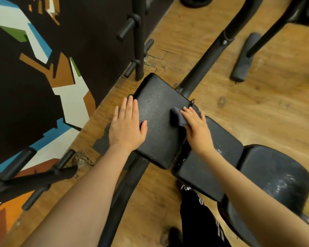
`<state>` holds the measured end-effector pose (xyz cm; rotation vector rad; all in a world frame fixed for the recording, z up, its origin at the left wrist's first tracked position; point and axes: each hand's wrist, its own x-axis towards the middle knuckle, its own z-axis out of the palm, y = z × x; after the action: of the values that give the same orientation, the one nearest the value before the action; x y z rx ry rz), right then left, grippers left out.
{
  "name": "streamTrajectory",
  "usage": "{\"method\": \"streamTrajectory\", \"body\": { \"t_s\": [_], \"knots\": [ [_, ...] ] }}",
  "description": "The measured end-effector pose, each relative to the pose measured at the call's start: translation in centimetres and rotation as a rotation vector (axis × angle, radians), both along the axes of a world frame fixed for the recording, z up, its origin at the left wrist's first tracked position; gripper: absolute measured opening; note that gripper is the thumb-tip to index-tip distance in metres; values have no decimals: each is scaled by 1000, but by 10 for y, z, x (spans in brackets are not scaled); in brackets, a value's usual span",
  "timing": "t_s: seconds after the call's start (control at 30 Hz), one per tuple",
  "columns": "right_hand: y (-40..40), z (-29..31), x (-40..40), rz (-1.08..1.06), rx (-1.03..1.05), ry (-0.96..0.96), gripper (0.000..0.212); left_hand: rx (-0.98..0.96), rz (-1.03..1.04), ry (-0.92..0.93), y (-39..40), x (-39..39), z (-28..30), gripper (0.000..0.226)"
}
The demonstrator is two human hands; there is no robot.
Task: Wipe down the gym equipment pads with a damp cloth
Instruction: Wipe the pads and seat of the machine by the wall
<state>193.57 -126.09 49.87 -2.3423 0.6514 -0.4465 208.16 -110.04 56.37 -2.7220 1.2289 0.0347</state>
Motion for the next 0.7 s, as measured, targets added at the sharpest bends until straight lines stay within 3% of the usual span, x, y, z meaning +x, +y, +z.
{"method": "streamTrajectory", "body": {
  "t_s": [0.2,0.33,0.43,0.5,0.6,0.7],
  "knots": [
    [-45,-15,-60,34,-157,137,45,-10,1,-27,0,2,-5,71],
    [-56,-30,-51,197,-252,336,57,17,-3,-54,-1,0,-5,71],
    [-49,-31,-39,232,-259,394,55,48,-16,-85,-2,-2,-2,71],
    [-34,-31,-41,291,-237,381,47,75,-41,-102,-2,-4,0,69],
    [-4,-32,-55,506,-372,291,35,95,-76,-88,-6,-8,-1,66],
    [12,-29,-63,637,-416,304,52,56,-74,-13,-16,-23,-7,72]
  ]
}}
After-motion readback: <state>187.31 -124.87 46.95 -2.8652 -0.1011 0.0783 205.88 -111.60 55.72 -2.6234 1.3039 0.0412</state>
